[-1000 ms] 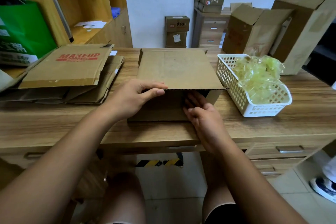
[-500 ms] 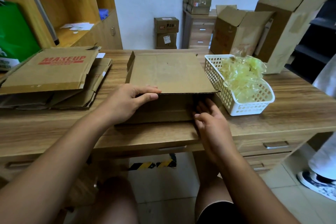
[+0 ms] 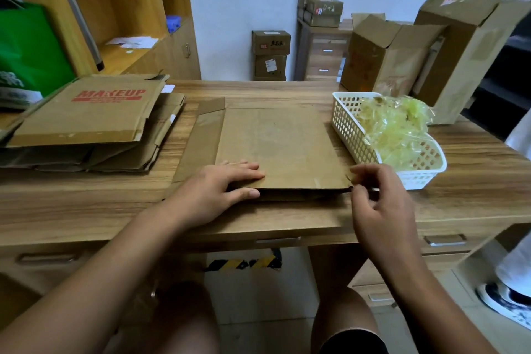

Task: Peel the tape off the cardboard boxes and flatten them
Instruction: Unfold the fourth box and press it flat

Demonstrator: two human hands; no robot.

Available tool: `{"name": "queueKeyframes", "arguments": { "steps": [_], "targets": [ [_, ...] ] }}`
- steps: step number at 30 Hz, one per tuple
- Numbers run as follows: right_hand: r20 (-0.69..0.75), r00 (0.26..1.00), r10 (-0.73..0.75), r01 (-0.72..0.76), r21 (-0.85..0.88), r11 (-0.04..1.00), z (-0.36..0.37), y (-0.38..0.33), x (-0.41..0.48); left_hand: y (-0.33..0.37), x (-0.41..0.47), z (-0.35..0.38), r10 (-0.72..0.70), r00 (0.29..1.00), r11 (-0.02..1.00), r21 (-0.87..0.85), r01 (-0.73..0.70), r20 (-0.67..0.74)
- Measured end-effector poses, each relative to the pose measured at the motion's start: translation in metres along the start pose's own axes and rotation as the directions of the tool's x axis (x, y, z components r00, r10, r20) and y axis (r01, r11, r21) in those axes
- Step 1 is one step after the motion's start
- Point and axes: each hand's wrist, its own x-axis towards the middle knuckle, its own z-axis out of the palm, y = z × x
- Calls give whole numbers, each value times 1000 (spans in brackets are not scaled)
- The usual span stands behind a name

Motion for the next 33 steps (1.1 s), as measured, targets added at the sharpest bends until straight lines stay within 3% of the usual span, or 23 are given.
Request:
{"name": "queueKeyframes", "arguments": {
  "steps": [2, 4, 7, 10, 14, 17, 23, 26, 33],
  "targets": [
    [97, 987, -128, 138, -105, 985, 9, -5, 12, 1, -2, 1, 13, 999, 997, 72, -15, 37],
    [251, 956, -151, 200, -184, 962, 22, -9, 26, 1, -4, 2, 10, 997, 993, 113, -18, 72],
    [501, 862, -79, 288, -355, 889, 43, -9, 49, 1, -6, 5, 5, 998, 988, 155, -14, 59],
    [637, 770, 28, 368, -480, 797, 60, 3, 64, -1, -3, 9, 14, 999, 988, 156, -20, 43],
    [690, 713, 126, 362, -516, 776, 69, 21, 62, -5, 0, 17, -53, 994, 975, 221, 29, 101],
    [692, 709, 135, 372, -531, 762, 72, 28, 56, -6, 2, 23, -50, 993, 960, 280, 17, 111],
    [690, 710, 138, 354, -519, 778, 69, 27, 57, -12, 3, 11, -126, 992, 986, 106, 126, -7],
    [693, 708, 135, 360, -519, 775, 66, 27, 53, -29, 3, -5, -191, 978, 957, 203, 205, -86],
    [680, 722, 130, 364, -533, 764, 53, 10, 57, -46, -5, -2, -199, 980, 923, 336, 186, 4]
  ]
}}
